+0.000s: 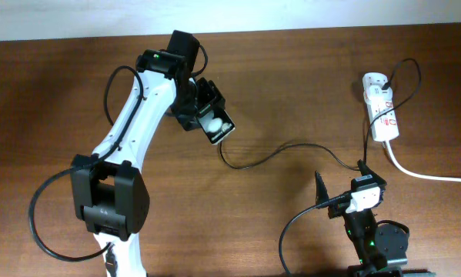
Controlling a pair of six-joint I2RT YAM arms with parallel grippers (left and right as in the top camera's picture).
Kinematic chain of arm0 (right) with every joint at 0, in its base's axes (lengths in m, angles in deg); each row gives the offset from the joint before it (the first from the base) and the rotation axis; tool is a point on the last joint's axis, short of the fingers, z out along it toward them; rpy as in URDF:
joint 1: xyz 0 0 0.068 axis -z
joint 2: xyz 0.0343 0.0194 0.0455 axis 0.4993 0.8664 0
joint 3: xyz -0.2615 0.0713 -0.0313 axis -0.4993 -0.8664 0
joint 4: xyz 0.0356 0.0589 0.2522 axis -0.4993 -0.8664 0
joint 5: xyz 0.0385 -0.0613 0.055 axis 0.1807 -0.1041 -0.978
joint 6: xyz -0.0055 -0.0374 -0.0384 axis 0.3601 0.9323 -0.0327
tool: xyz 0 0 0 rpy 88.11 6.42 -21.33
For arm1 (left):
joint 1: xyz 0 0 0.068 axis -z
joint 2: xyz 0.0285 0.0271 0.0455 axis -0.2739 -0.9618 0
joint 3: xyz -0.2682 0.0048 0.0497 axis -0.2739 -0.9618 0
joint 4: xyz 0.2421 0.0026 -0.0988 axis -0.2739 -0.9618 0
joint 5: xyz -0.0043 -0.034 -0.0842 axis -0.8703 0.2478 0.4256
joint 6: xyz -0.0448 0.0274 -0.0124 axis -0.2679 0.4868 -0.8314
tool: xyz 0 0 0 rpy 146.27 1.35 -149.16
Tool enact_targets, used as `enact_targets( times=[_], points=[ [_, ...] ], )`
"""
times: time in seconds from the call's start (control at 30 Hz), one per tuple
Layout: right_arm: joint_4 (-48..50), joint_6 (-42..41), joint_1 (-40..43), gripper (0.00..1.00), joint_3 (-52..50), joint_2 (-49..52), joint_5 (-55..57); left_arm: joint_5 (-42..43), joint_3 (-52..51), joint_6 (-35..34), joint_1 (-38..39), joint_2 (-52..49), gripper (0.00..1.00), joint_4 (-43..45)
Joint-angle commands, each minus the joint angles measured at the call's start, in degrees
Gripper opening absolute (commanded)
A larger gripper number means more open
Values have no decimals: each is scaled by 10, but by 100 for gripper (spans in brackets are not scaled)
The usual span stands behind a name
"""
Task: Plug charger to phone and switch on socket
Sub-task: 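Lift the phone with the left gripper and tilt it upright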
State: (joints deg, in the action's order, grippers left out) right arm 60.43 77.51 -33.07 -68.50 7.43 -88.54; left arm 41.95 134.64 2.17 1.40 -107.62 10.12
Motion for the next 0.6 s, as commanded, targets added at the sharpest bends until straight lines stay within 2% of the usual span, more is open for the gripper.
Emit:
enact_targets(
  times=[0.0, 0.23, 0.47, 0.57],
  points=[
    [-3, -3, -3, 99, -3, -4, -8, 11, 15, -82, 1, 32, 0, -7],
    [-3, -3, -3, 99, -3, -4, -8, 13, 15, -115, 1, 32, 0, -17],
    [-3, -3, -3, 99, -3, -4, -8, 13, 15, -237, 2, 32, 0, -38],
    [-3, -3, -3, 99, -3, -4, -8, 13, 15, -244, 2, 32, 0, -60]
  ],
)
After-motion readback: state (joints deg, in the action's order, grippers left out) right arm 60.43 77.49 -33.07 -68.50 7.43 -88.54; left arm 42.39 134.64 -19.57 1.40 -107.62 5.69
